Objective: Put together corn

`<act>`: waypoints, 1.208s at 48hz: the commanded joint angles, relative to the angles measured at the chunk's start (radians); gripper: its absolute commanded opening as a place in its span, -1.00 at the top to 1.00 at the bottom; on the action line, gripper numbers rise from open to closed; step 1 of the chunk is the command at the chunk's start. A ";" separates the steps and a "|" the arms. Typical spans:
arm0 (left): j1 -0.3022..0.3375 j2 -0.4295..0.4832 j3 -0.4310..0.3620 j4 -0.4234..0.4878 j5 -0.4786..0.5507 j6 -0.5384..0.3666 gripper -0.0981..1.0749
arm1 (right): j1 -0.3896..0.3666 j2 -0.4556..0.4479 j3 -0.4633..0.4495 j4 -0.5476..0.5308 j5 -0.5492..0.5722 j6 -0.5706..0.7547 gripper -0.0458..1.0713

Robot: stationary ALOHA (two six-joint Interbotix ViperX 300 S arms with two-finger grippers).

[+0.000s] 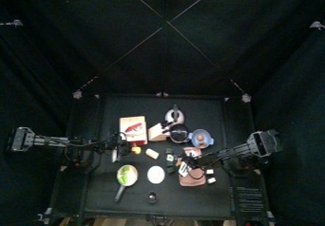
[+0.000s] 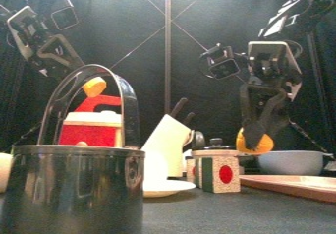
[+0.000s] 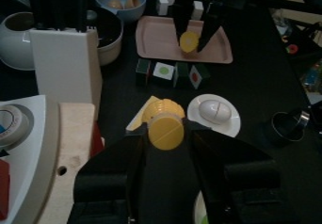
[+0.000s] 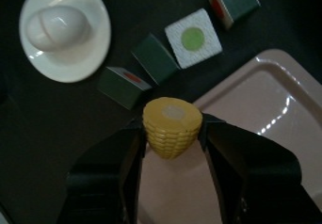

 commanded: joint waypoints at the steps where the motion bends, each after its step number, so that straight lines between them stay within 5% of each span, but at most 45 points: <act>1: -0.002 0.000 -0.032 -0.003 -0.028 -0.002 -0.34 | -0.012 -0.028 -0.044 -0.048 -0.066 -0.002 -0.26; 15: -0.003 0.000 -0.057 -0.091 -0.216 0.005 -0.34 | -0.080 0.011 -0.106 -0.187 -0.304 0.002 -0.26; 23: -0.003 0.002 -0.057 -0.121 -0.242 0.005 -0.34 | -0.091 0.051 -0.140 -0.216 -0.370 0.000 -0.26; 35: -0.003 0.012 -0.046 -0.198 -0.267 0.009 -0.34 | -0.089 0.107 -0.215 -0.307 -0.399 0.003 -0.26; 58: -0.003 0.107 -0.080 -0.202 -0.268 0.011 -0.34 | -0.092 0.163 -0.302 -0.331 -0.400 0.003 -0.26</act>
